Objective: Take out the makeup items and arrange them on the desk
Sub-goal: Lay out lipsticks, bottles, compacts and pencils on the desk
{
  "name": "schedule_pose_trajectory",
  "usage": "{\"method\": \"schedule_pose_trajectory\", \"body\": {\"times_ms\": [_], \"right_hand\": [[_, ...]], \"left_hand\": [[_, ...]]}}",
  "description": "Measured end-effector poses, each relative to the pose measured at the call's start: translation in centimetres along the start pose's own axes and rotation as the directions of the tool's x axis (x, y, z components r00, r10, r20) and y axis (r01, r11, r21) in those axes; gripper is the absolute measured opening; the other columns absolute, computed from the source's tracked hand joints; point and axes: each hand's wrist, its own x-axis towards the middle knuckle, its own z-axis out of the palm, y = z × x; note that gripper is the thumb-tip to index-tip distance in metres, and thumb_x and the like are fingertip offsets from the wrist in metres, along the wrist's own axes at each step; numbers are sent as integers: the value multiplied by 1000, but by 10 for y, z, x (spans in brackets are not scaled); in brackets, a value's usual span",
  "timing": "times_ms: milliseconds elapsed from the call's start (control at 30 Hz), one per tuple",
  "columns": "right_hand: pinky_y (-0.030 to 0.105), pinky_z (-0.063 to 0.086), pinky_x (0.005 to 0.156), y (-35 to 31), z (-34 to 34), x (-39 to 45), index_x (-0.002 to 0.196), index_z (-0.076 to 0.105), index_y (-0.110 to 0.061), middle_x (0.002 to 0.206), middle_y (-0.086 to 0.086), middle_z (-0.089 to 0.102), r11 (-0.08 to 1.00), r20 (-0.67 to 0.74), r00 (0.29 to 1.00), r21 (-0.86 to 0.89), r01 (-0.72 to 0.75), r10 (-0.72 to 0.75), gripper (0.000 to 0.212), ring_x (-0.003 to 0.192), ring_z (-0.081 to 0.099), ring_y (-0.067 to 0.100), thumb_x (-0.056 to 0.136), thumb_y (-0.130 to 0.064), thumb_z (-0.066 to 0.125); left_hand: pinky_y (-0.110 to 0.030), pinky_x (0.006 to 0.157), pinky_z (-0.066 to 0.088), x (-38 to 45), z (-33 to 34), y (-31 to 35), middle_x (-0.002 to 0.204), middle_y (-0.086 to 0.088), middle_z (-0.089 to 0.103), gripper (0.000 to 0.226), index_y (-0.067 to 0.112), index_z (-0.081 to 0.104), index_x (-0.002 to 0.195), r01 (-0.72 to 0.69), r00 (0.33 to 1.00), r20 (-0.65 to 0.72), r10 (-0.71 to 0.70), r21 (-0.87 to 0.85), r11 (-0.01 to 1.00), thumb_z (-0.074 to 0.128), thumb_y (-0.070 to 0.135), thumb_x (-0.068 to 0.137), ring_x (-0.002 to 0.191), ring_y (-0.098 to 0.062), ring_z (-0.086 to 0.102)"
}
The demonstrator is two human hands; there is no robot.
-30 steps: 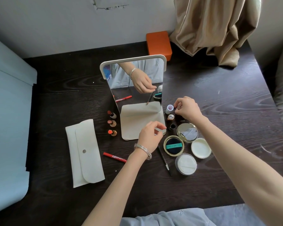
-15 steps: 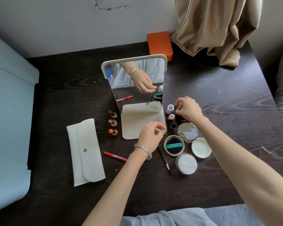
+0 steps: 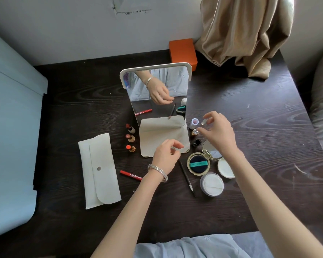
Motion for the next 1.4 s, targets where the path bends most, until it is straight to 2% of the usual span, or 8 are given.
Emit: {"method": "schedule_pose_trajectory", "body": {"times_ms": [200,533,767,900,1067,1200,1300,1400], "right_hand": [[31,44,69,-40,34,-69,87,58,-19,73,-8,56,980,243,966,194,38,-86,21,66,50,10,75,-21,74],[33,46,77,-73,137,-117,109,55,-18,112,1,52,968,545,824,-88,237,-152,29,105,53,20,84,-28,65],[33,41,81,-82,140,-112,108,61,-15,111,4,59,885,522,826,-257,388,-210,24,109,49,23,90,-30,56],[29,49,75,-75,113,-110,97,59,-18,90,-1,66,987,539,828,62,148,-158,15,86,59,14,88,-30,61],[15,45,57,-72,82,-111,92,62,-7,65,-2,61,809,382,924,544,-221,-5,15,55,55,-1,94,-21,55],[14,38,62,-73,78,-105,78,55,-19,71,-8,55,878,256,966,453,-153,36,20,65,49,1,96,-26,50],[16,33,52,-74,68,-98,60,44,-20,58,-4,45,870,202,978,471,-142,51,36,56,38,7,95,-24,53],[17,32,52,-75,57,-92,61,49,-12,58,-1,47,793,176,979,580,-185,99,33,57,39,9,92,-21,56]], "left_hand": [[-23,84,49,-33,-28,-42,95,11,59,20,21,65,95,94,994,-46,-94,-7,996,58,4,86,89,-9,59],[-23,84,50,-63,-64,-108,112,-2,58,29,18,66,105,329,933,-185,-309,94,940,57,-1,85,83,-10,58],[-27,95,42,-62,-60,-113,120,6,51,27,30,62,113,173,984,-57,-167,504,846,64,28,86,110,-16,43],[-29,96,35,-56,-55,-97,121,8,53,25,26,60,115,-53,997,73,9,634,772,49,34,94,117,-17,38],[-38,88,49,-52,-44,-63,98,-4,62,22,13,56,109,102,965,240,-105,24,995,38,23,100,89,-17,60],[-37,89,48,-51,-28,-34,109,-9,63,34,16,51,126,182,965,225,-135,-205,962,32,31,101,96,-20,61],[-20,48,36,-53,-22,-23,66,2,48,32,16,55,95,254,960,217,-179,-394,883,28,33,102,54,-10,42],[-15,39,21,-54,-22,-11,56,6,36,33,17,43,75,276,954,252,-162,-529,803,29,27,102,42,-3,29]]}}
